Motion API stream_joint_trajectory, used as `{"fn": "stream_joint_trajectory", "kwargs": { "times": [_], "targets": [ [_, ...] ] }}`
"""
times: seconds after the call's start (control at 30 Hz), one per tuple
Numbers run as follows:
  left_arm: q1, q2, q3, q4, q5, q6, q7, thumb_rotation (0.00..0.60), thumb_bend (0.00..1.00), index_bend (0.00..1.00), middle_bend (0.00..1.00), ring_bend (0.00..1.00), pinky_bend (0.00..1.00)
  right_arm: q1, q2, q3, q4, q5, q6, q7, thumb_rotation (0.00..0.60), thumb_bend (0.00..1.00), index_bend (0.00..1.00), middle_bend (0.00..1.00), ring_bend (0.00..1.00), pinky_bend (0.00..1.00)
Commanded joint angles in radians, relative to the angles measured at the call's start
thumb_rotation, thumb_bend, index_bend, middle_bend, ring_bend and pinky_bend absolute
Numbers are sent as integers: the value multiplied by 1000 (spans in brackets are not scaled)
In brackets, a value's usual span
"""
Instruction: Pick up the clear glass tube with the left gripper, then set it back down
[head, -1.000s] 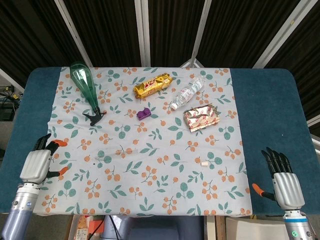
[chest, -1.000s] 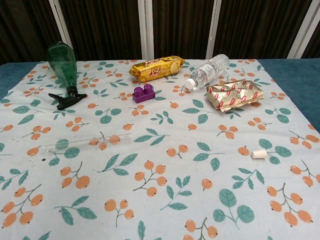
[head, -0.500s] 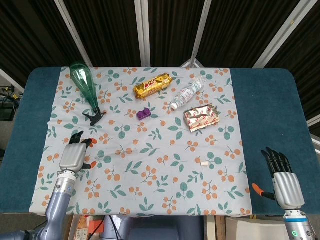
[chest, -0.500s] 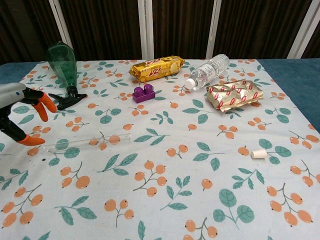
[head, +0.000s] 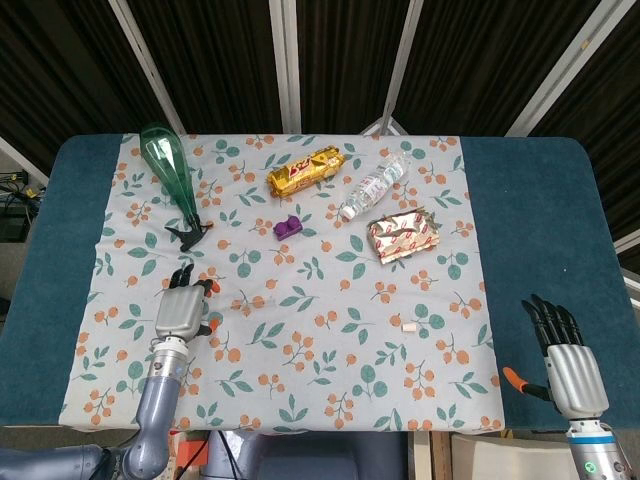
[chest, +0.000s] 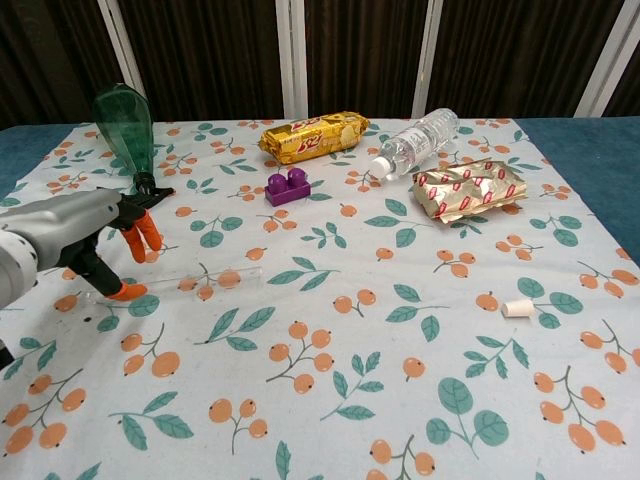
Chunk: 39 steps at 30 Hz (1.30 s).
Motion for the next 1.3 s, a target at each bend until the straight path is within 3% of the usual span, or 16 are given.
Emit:
{"fn": "stream_joint_trajectory", "kwargs": {
  "times": [0.03, 0.47, 1.3],
  "targets": [
    [-17, -30, -6, 22, -29, 15, 17, 600, 364, 370, 374, 0, 0, 0, 1, 0, 0, 0, 0, 3, 600, 211, 0, 0, 0, 0],
    [-52, -106, -17, 89, -81, 36, 26, 600, 364, 436, 378, 0, 0, 1, 3, 1, -5, 7, -5, 11, 600, 211, 0, 0, 0, 0],
    [-89, -139, -50, 112, -163, 54, 43, 600, 415, 469, 364, 0, 0, 0, 5, 0, -9, 9, -6, 16, 600, 211, 0, 0, 0, 0]
  ]
}}
